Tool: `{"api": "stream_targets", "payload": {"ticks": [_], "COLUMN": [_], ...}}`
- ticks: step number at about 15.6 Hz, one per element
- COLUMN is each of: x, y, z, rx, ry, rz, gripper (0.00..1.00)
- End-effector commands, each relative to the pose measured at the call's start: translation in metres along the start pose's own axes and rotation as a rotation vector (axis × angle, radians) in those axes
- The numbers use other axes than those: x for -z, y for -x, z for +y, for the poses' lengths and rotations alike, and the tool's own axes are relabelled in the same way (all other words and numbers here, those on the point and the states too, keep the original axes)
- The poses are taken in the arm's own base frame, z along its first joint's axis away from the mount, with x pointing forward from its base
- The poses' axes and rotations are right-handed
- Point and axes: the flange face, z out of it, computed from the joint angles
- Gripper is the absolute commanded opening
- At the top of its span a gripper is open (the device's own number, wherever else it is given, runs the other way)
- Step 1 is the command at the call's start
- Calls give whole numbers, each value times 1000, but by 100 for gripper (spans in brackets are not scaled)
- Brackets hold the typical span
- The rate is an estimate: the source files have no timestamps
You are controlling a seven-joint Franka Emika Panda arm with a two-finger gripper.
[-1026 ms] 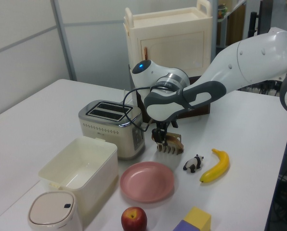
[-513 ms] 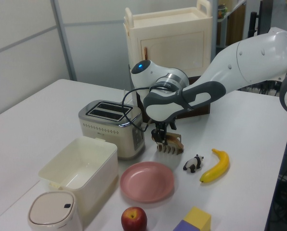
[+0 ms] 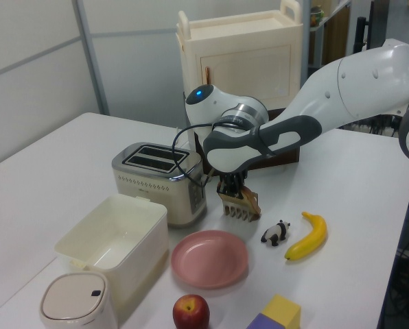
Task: Put the bread in the toaster
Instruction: 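Close the gripper on the bread slice's crust edge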
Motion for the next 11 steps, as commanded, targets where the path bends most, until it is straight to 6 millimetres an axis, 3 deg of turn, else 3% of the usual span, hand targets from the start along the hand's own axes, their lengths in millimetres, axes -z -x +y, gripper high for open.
{"api": "stream_targets", "payload": {"ticks": [1, 8, 11], "x": [16, 55, 104], "y": [4, 6, 17], "z": [2, 26, 55], "rx": [-18, -67, -120], "ry": [9, -1, -4], "rz": [41, 108, 181], "gripper": [0, 0, 0]}}
